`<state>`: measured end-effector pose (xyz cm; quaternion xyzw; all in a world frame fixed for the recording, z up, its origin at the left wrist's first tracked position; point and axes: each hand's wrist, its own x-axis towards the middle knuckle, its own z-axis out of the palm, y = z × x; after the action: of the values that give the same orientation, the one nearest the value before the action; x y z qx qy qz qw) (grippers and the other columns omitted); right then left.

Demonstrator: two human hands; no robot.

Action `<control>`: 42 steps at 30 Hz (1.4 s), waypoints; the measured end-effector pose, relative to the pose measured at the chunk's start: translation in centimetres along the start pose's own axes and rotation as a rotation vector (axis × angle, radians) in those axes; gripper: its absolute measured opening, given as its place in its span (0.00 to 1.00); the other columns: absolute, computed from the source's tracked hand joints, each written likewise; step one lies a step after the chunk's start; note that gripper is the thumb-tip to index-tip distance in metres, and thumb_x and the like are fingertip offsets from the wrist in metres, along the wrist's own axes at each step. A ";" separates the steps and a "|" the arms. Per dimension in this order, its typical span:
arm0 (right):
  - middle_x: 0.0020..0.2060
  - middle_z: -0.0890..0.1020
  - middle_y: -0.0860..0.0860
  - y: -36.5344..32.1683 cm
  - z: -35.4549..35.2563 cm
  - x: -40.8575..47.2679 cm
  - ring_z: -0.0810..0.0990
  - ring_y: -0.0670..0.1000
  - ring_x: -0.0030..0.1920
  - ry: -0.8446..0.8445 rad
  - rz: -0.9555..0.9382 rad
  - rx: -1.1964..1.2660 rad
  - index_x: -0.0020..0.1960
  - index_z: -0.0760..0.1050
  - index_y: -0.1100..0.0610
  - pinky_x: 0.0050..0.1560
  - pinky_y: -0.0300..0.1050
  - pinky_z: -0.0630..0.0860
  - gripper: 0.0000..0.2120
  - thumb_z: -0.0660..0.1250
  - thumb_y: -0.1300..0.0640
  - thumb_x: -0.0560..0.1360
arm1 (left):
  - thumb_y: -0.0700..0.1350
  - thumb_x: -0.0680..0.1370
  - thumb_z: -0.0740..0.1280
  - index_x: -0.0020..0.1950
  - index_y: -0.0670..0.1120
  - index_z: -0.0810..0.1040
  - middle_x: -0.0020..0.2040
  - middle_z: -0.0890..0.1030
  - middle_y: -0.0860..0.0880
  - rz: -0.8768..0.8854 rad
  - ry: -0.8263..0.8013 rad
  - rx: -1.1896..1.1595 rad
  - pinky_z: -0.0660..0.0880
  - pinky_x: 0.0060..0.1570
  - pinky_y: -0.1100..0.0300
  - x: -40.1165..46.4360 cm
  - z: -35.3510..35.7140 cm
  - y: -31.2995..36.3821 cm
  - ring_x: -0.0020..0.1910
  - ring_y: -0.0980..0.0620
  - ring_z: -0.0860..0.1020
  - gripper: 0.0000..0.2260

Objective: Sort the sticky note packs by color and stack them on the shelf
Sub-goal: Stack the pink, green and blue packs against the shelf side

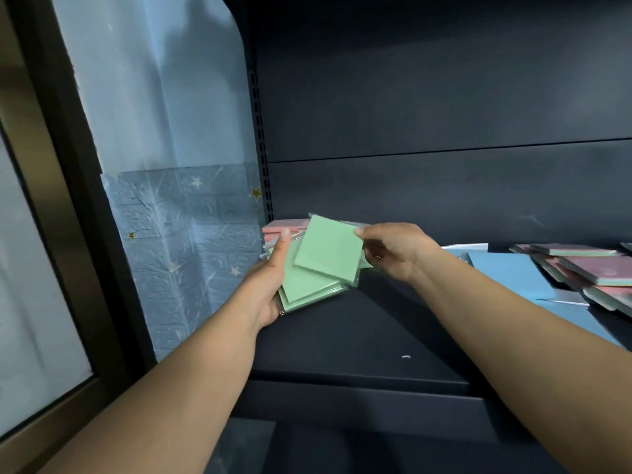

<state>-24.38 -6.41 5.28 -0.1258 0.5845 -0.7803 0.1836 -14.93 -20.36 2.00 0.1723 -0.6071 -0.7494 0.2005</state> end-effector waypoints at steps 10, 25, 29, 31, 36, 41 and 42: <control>0.54 0.81 0.56 1.6 0.2 -0.8 0.80 0.55 0.53 -0.257 0.006 -0.094 0.63 0.73 0.62 0.55 0.51 0.77 0.18 0.66 0.56 0.76 | 0.47 0.71 0.69 0.61 0.48 0.74 0.53 0.82 0.46 0.203 -0.096 0.056 0.78 0.49 0.55 -0.9 0.4 -0.1 0.50 0.50 0.81 0.18; 0.54 0.79 0.60 4.0 1.8 -1.7 0.78 0.57 0.48 -0.280 0.004 0.042 0.67 0.68 0.60 0.49 0.50 0.75 0.19 0.58 0.54 0.79 | 0.37 0.72 0.69 0.53 0.50 0.70 0.49 0.80 0.48 0.228 -0.004 0.131 0.76 0.46 0.57 -1.9 1.8 -1.0 0.44 0.52 0.79 0.14; 0.55 0.78 0.60 4.0 1.8 -1.9 0.77 0.58 0.52 -0.343 0.034 0.047 0.65 0.70 0.61 0.56 0.51 0.74 0.19 0.55 0.51 0.80 | 0.44 0.74 0.67 0.62 0.49 0.70 0.50 0.82 0.49 0.189 -0.100 0.049 0.79 0.44 0.60 -2.3 1.6 -1.1 0.44 0.54 0.81 0.17; 0.55 0.78 0.60 3.9 1.7 -2.1 0.77 0.58 0.53 -0.390 0.065 0.065 0.63 0.73 0.60 0.60 0.51 0.72 0.21 0.51 0.49 0.81 | 0.48 0.73 0.66 0.64 0.49 0.69 0.51 0.81 0.49 0.217 -0.083 0.054 0.78 0.46 0.58 -2.1 1.5 -1.3 0.46 0.53 0.81 0.20; 0.45 0.82 0.55 3.1 1.1 -1.4 0.80 0.52 0.45 -0.492 0.108 0.011 0.52 0.76 0.55 0.49 0.45 0.76 0.24 0.46 0.44 0.81 | 0.57 0.62 0.68 0.67 0.46 0.68 0.57 0.80 0.45 0.268 -0.059 0.134 0.76 0.53 0.53 -1.3 1.2 -1.7 0.53 0.49 0.80 0.35; 0.44 0.83 0.53 3.0 1.0 -0.4 0.81 0.52 0.43 -0.518 0.119 -0.031 0.55 0.77 0.54 0.44 0.43 0.78 0.23 0.47 0.45 0.81 | 0.58 0.64 0.69 0.65 0.48 0.71 0.55 0.81 0.46 0.312 -0.071 0.190 0.76 0.52 0.54 -0.3 1.3 -1.4 0.51 0.50 0.81 0.32; 0.45 0.82 0.54 3.0 1.0 -0.1 0.81 0.52 0.43 -0.501 0.119 -0.012 0.58 0.76 0.55 0.45 0.44 0.77 0.23 0.48 0.44 0.81 | 0.58 0.65 0.70 0.65 0.49 0.71 0.55 0.82 0.46 0.304 -0.080 0.194 0.77 0.52 0.54 0.1 1.5 -1.2 0.51 0.50 0.81 0.30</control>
<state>-23.42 -7.98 2.70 -0.2817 0.5320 -0.7089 0.3675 -15.84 -18.92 1.11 0.0670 -0.7032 -0.6545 0.2695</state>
